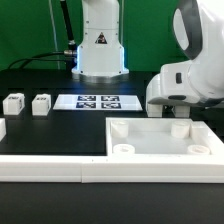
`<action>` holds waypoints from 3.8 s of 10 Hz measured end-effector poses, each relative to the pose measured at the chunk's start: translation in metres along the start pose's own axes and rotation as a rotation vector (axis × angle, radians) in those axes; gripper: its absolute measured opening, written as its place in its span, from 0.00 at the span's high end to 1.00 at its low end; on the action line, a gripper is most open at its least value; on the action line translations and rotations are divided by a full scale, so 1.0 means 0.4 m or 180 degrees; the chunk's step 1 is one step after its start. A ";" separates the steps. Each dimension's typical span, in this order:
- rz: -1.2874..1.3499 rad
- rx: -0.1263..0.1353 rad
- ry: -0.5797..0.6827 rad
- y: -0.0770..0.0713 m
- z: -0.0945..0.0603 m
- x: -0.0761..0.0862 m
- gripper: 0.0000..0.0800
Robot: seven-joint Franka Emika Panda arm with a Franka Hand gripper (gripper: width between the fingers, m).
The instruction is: Assemble square table
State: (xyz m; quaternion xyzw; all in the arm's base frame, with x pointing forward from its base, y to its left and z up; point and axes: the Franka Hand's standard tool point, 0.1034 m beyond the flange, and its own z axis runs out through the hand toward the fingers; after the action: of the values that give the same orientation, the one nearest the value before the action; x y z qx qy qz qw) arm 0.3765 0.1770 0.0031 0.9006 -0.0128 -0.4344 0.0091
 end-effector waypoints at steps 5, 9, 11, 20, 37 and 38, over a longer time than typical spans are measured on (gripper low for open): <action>-0.0002 0.0000 -0.0001 0.000 0.001 0.000 0.64; -0.0002 0.0000 -0.0001 0.000 0.001 0.000 0.64; -0.0014 0.0004 0.0011 0.003 -0.007 -0.001 0.64; -0.0335 0.0023 0.1249 0.110 -0.311 -0.057 0.64; -0.0668 0.0220 0.4630 0.115 -0.620 0.103 0.64; -0.0706 0.0115 0.4596 0.146 -0.618 0.121 0.64</action>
Offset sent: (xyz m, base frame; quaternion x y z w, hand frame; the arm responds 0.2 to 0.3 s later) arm 0.0000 0.0000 0.0000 0.0000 0.0000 0.0000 1.0000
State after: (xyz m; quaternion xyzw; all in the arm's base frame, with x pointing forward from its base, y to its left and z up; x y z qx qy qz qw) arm 0.5992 0.1185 0.1207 0.9586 0.0805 0.2696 -0.0437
